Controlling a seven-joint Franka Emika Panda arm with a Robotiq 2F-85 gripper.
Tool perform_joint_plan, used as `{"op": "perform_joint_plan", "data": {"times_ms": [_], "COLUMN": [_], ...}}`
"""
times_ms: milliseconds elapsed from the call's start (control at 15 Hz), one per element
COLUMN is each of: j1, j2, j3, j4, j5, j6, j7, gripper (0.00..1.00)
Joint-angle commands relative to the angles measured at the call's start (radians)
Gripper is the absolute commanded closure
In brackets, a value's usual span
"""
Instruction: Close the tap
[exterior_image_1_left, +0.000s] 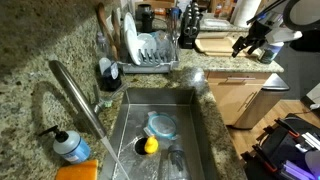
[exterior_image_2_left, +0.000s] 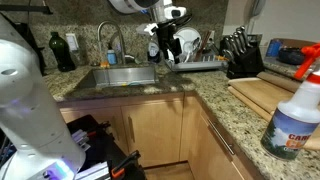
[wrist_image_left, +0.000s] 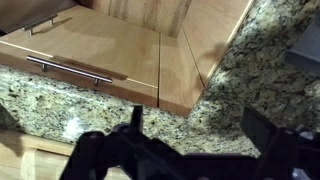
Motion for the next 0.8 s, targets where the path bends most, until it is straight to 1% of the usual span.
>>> {"op": "perform_joint_plan", "data": {"times_ms": [0,67,200,267,333,400,467,533,600,667,733], "j1": [0.006,0.028,0.093,0.107,0.123,0.132,0.137,0.132,0.111,0.123,0.114], "j2": [0.000,-0.027,-0.110,-0.133,-0.147,-0.152,-0.156,-0.165,-0.189,-0.154,-0.169], "j3": [-0.006,0.000,-0.010,-0.002,-0.004,-0.007,-0.026,-0.065,-0.114,-0.031,-0.063], "j4": [0.002,-0.011,-0.087,-0.105,-0.117,-0.110,-0.086,-0.061,-0.031,-0.063,-0.049], "j5": [-0.001,0.024,0.116,0.128,0.149,0.166,0.204,0.262,0.298,0.243,0.267], "j6": [-0.003,-0.081,-0.130,-0.139,-0.110,-0.104,-0.136,-0.153,-0.231,-0.144,-0.178], "j7": [0.000,-0.018,-0.117,-0.127,-0.143,-0.138,-0.137,-0.143,-0.170,-0.110,-0.131], "gripper": [0.00,0.00,0.00,0.00,0.00,0.00,0.00,0.00,0.00,0.00,0.00]}}
